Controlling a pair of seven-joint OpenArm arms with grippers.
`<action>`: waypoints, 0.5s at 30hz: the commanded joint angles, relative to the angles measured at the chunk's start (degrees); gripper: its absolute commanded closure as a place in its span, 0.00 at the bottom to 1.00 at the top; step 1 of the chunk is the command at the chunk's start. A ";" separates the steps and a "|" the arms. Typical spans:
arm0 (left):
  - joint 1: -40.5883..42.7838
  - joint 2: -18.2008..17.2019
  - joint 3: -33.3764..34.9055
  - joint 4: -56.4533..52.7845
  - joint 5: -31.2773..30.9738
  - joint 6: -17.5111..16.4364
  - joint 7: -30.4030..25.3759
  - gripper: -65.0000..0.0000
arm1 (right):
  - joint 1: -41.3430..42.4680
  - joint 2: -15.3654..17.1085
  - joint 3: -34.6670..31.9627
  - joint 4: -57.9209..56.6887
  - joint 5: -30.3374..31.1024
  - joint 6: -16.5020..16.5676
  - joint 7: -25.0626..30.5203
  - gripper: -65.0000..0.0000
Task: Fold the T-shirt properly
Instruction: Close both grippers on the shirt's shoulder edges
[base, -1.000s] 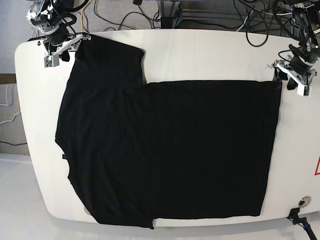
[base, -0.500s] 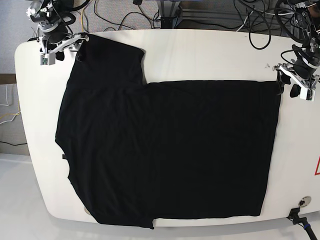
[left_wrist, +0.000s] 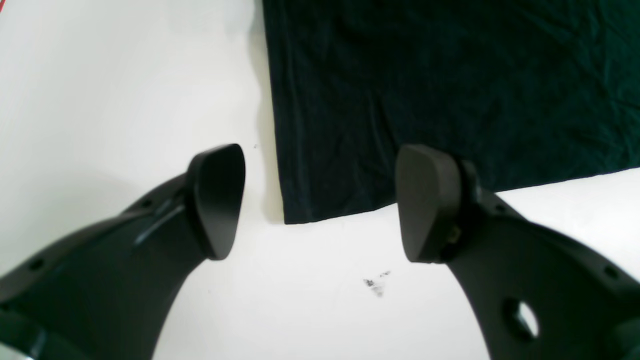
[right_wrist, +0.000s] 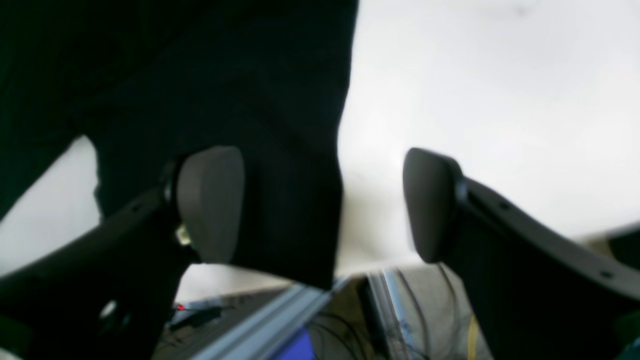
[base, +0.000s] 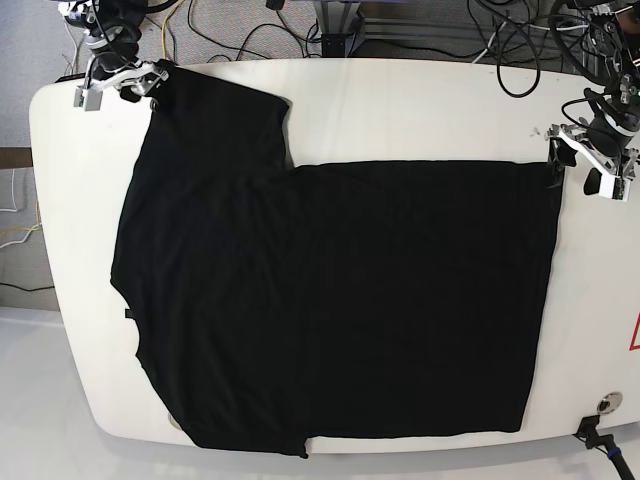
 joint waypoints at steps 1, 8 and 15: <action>-0.25 -1.12 -0.58 1.09 -0.70 -0.26 -1.19 0.31 | 0.07 0.67 0.23 -0.71 1.85 0.71 0.80 0.26; -0.25 -1.12 -0.58 1.09 -0.70 -0.26 -1.19 0.31 | -0.28 -2.23 -0.38 -0.62 1.58 0.71 0.63 0.26; -0.34 -1.12 -0.58 1.09 -0.70 -0.26 -1.19 0.31 | -0.19 -2.58 -3.55 -0.62 1.58 0.36 -0.07 0.26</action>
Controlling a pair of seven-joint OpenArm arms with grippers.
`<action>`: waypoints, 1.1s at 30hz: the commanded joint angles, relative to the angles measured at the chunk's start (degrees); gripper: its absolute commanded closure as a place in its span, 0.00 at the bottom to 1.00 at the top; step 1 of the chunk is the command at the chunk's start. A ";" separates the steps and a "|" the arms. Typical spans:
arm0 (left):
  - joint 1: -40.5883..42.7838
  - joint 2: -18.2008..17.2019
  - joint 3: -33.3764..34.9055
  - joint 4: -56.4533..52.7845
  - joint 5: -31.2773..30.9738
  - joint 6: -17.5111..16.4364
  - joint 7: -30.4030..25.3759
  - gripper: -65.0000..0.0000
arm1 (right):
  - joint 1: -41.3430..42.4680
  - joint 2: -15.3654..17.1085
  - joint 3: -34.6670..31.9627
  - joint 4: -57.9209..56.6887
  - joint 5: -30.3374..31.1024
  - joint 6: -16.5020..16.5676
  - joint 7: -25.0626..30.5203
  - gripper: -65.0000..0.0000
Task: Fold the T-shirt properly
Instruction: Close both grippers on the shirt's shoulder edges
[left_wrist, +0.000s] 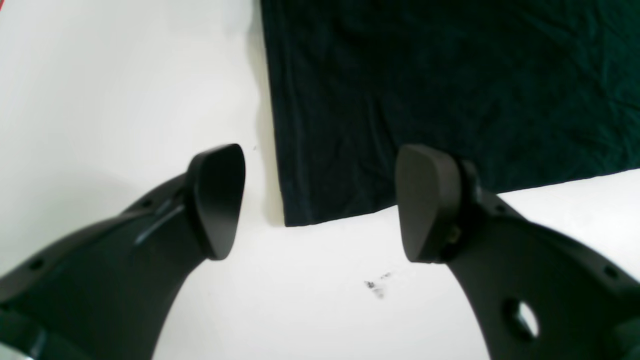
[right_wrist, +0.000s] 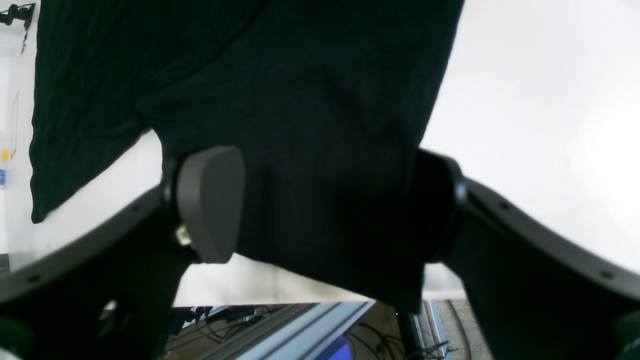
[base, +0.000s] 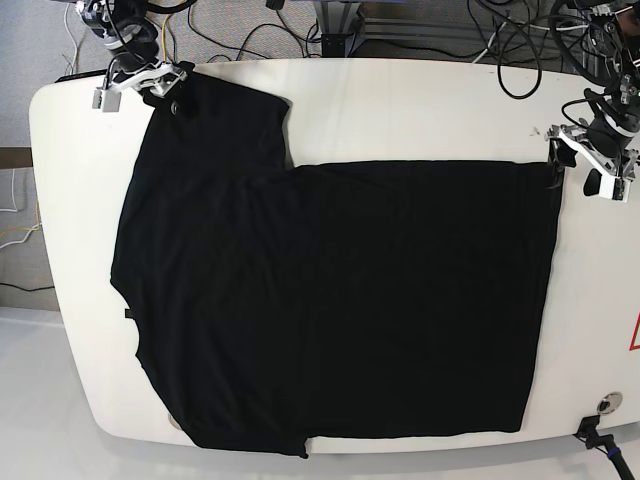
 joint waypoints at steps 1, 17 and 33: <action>-0.30 -1.15 -0.51 0.92 -0.68 -0.22 -1.21 0.31 | -0.58 0.26 -1.19 0.62 -0.78 -0.47 -0.80 0.26; -0.47 -1.15 -0.51 0.83 -0.68 -0.22 -1.21 0.31 | -2.52 -0.27 -5.67 0.36 -0.95 -0.47 -0.80 0.49; -3.99 -1.23 -0.51 -7.78 -0.86 -0.31 -1.21 0.31 | -0.94 -0.09 -5.50 0.36 -1.04 -0.29 -0.80 1.00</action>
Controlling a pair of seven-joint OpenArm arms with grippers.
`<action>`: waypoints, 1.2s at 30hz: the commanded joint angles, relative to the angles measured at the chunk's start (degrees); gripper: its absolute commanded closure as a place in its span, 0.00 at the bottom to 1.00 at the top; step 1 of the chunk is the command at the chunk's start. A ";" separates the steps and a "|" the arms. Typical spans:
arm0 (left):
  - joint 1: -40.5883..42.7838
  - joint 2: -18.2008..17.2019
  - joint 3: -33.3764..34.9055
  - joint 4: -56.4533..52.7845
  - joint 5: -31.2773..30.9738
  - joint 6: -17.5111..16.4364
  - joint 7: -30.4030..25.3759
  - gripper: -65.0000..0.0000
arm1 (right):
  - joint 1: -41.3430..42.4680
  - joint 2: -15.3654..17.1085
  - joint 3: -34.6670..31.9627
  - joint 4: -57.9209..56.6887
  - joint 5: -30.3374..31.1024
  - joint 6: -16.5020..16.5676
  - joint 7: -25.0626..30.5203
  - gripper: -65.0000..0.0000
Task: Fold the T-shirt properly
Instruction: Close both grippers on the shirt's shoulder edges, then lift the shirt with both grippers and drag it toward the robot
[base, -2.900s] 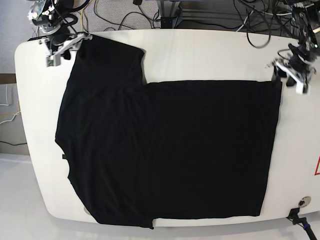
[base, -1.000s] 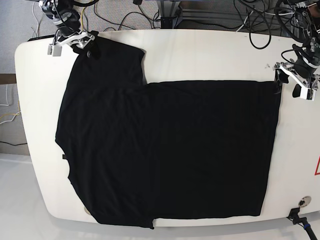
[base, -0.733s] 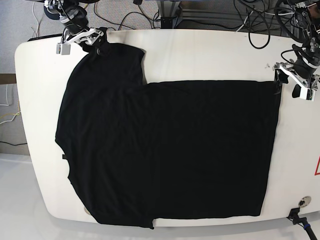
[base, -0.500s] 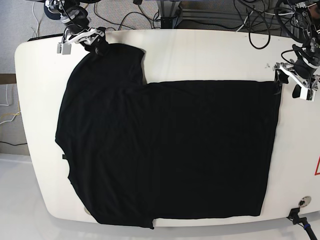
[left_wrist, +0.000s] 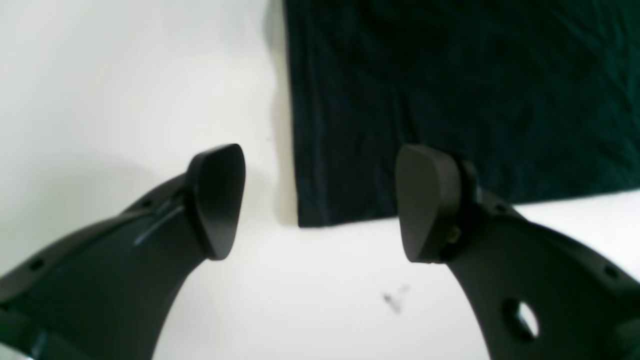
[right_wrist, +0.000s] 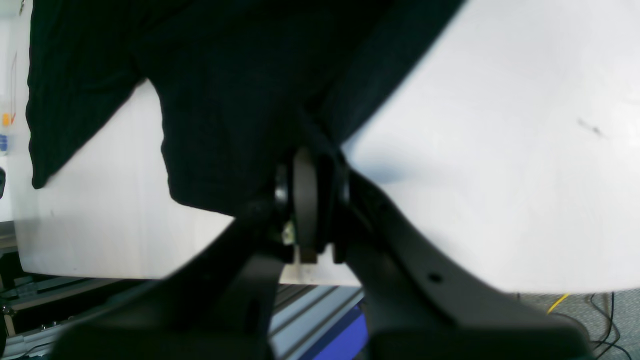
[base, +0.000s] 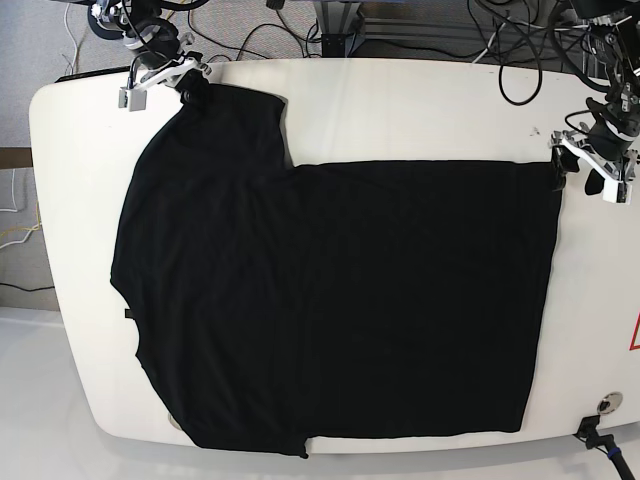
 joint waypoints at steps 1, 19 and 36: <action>-1.85 -1.67 -0.49 -4.12 -1.07 -1.03 -1.25 0.31 | -0.43 0.39 0.25 0.64 0.49 0.34 0.45 1.00; -5.89 -0.53 2.94 -14.49 -1.16 -6.22 1.30 0.31 | -0.52 0.39 0.16 0.91 0.49 0.25 0.45 1.00; -5.10 1.49 3.82 -14.23 -1.25 -6.26 3.58 0.95 | -0.34 0.39 0.07 0.91 0.49 0.43 0.45 1.00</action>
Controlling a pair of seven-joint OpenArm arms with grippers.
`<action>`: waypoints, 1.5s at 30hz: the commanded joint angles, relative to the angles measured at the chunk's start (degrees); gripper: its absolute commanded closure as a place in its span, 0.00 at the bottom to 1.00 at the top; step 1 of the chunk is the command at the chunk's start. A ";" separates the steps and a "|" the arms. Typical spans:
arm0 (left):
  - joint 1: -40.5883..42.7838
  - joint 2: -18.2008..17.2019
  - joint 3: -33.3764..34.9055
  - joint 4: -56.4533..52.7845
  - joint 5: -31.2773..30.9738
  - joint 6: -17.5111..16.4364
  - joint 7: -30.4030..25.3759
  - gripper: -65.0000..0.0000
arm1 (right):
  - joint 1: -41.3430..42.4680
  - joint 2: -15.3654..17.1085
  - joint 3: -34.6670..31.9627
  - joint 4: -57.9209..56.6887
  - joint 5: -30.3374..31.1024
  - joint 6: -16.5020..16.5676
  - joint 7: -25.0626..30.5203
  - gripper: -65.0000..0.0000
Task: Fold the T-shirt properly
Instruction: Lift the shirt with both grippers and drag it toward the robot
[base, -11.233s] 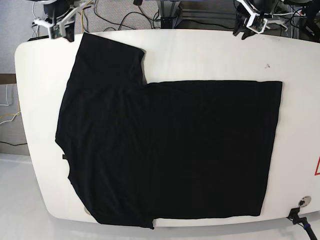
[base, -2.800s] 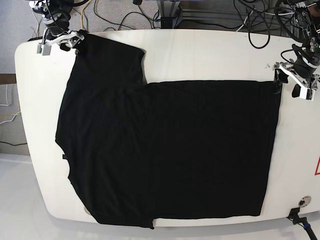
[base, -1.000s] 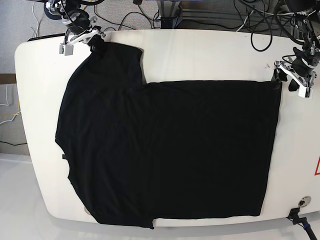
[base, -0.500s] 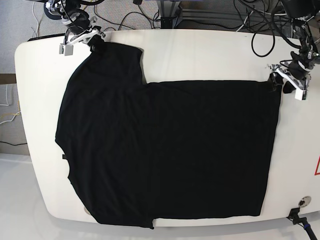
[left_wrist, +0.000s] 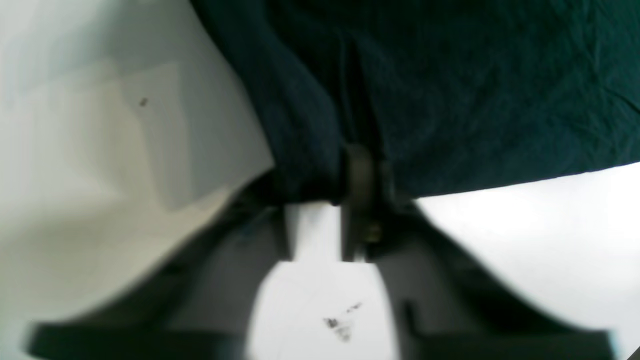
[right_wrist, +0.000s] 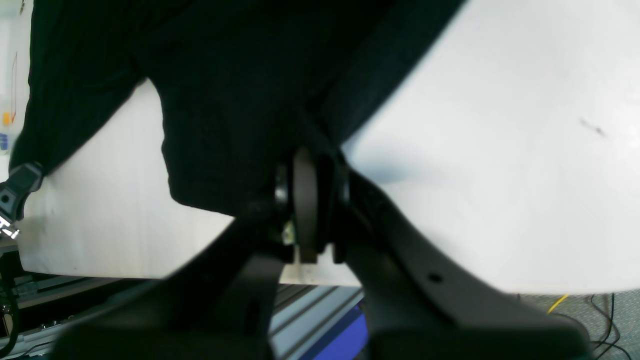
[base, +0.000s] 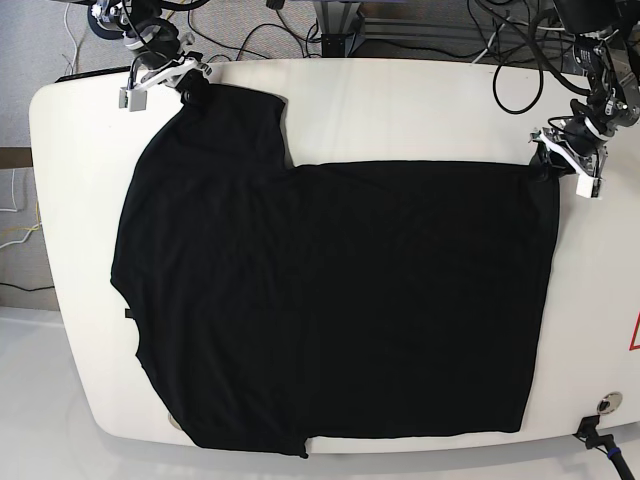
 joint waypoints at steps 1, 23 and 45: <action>0.36 -0.50 0.10 0.11 1.53 0.14 2.47 1.00 | -0.28 0.39 0.16 0.89 0.49 0.43 0.47 1.00; 18.38 -0.50 -1.83 21.21 1.53 0.14 3.79 1.00 | -12.76 -0.05 0.34 12.75 1.10 0.61 0.47 1.00; 0.89 2.05 -7.02 24.28 1.97 0.14 12.22 1.00 | 3.76 6.10 0.60 14.25 7.78 2.63 -1.02 1.00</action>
